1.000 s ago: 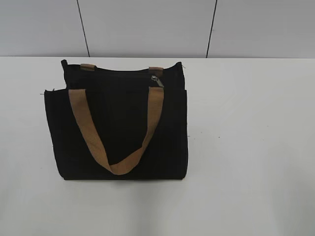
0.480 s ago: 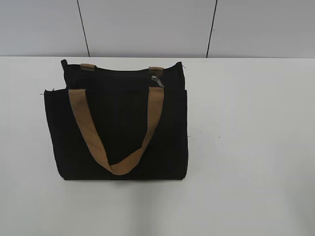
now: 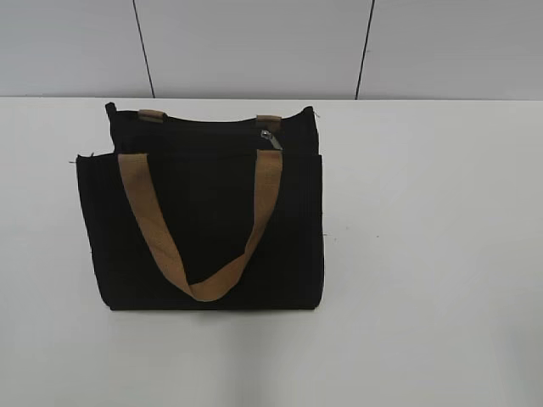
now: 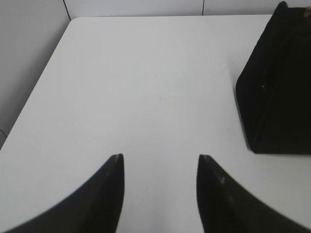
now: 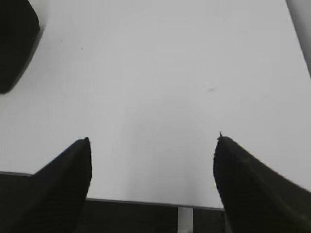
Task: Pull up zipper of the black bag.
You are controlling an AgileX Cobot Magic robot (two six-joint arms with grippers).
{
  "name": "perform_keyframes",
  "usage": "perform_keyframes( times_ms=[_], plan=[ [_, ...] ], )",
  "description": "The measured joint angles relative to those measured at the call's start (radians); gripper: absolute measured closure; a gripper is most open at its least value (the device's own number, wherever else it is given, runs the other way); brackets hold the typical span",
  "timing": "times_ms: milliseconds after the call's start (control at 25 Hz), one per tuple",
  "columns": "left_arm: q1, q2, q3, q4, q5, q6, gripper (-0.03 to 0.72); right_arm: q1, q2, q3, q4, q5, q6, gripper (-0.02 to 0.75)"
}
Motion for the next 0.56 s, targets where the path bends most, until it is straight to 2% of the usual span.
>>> perform_keyframes(
  times_ms=[560],
  plan=[
    [0.0,0.0,0.001,0.0,0.0,0.0,0.329,-0.001,-0.029,0.0,0.0,-0.001,0.0,0.144]
  ],
)
